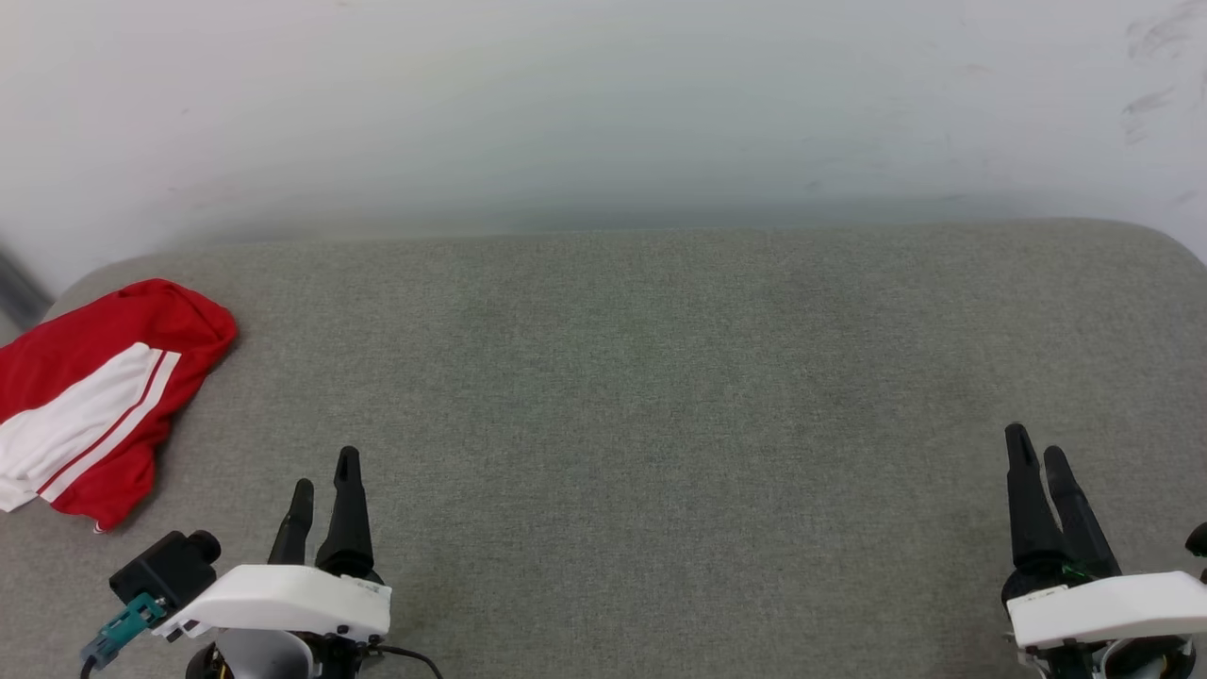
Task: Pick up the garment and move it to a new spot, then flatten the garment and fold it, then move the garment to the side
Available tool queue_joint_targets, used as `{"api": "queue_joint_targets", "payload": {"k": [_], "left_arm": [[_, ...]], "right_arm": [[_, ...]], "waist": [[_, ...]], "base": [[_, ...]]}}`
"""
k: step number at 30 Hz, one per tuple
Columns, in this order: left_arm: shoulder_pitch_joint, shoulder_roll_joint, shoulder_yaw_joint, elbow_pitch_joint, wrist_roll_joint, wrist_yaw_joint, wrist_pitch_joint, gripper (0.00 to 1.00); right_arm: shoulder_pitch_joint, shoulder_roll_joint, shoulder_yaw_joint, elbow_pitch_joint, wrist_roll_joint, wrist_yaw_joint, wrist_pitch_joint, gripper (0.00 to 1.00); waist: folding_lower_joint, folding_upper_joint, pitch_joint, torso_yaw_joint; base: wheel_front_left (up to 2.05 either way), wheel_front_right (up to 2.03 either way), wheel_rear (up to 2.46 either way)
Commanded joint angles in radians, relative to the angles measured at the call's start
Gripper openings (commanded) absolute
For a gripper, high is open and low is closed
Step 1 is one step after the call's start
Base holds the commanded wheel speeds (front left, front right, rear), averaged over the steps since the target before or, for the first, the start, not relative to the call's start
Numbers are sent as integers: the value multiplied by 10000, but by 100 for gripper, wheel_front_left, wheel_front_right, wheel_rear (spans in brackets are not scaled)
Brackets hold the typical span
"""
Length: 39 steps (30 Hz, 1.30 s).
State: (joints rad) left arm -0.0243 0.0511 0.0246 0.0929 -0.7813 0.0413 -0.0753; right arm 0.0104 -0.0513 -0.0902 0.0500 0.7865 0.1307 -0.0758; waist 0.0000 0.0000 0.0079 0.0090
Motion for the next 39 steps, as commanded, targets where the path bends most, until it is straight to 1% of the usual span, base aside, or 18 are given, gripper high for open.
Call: {"api": "queue_joint_targets", "payload": {"k": [1, 8, 17, 24, 31, 39], "left_arm": [[-17, 98, -83, -188, 375, 112, -113, 100], [66, 272, -403, -300, 1340, 478, -328, 100], [162, 450, -766, -597, 2291, 629, -588, 100], [266, 535, -1040, -736, 2994, 552, -780, 100], [320, 538, -1112, -843, 3676, 577, -955, 100], [441, 522, -1194, -983, 4412, 474, -1148, 100]], "right_arm": [[-1, 0, 9, -218, -377, 0, -100, 100], [136, 2, 57, -378, -1370, 0, -327, 100], [277, 4, 149, -665, -2524, 0, -589, 100], [419, 6, 215, -880, -3340, 0, -771, 100], [545, 8, 244, -1065, -4087, 0, -949, 100], [659, 10, 266, -1188, -4874, 0, -1140, 100]], "waist": [[0, 0, 2, 6], [0, 0, 0, 35], [0, 0, -6, 69], [0, 0, -10, 94], [0, 0, -6, 106], [0, 0, -3, 114]], "base": [[0, 0, 0], [0, 0, 0], [0, 0, 0], [0, 0, 0], [0, 0, 0], [0, 0, 0]]}}
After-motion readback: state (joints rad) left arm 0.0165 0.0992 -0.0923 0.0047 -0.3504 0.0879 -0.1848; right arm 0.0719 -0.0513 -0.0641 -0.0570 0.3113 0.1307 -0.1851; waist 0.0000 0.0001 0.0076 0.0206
